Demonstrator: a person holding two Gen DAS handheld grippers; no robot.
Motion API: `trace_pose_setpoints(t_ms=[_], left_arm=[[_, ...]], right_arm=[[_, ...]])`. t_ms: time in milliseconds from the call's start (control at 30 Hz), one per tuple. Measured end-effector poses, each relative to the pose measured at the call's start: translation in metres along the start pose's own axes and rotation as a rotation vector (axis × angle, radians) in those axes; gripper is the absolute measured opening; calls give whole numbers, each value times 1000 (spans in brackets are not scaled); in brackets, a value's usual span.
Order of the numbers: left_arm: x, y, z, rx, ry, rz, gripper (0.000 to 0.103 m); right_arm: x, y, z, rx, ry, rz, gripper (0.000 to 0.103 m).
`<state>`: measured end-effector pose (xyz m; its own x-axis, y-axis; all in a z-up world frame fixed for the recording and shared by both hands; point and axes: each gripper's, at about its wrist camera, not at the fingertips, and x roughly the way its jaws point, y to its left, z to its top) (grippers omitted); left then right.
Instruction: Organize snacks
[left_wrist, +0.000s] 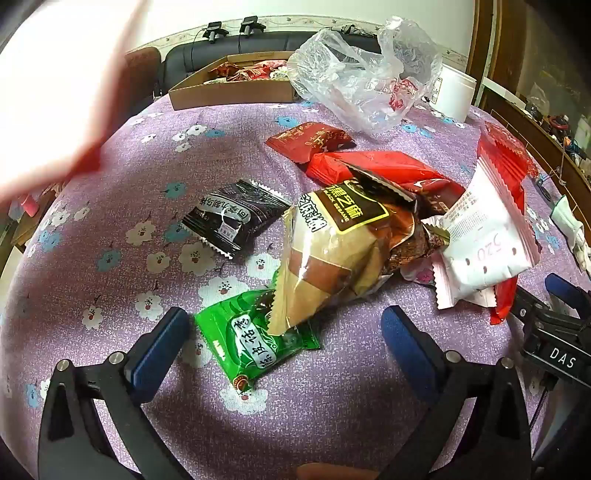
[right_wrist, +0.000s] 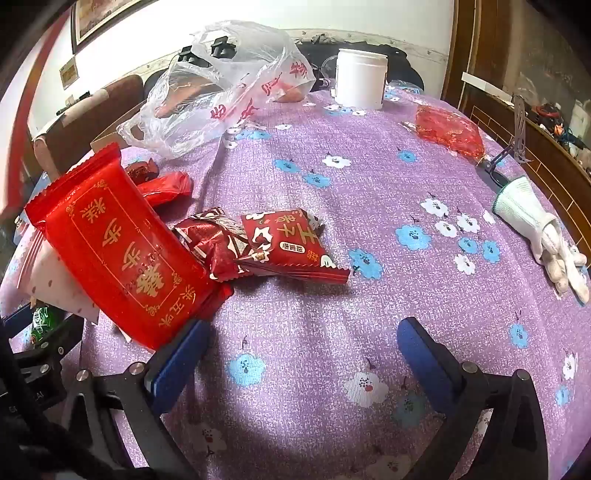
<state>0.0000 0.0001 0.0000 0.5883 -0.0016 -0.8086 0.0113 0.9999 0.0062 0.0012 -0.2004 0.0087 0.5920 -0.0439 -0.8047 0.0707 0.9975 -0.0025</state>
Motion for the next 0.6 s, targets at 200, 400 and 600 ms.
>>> trace_pose_setpoints(t_ms=[200,400,600], left_arm=[[0,0,0,1,0,1,103],[0,1,0,1,0,1,103],[1,-10,-1,50,0,-27,103]], right_arm=[[0,0,0,0,2,1,103],[0,0,0,1,2,1,103],[0,0,0,1,2,1,103]])
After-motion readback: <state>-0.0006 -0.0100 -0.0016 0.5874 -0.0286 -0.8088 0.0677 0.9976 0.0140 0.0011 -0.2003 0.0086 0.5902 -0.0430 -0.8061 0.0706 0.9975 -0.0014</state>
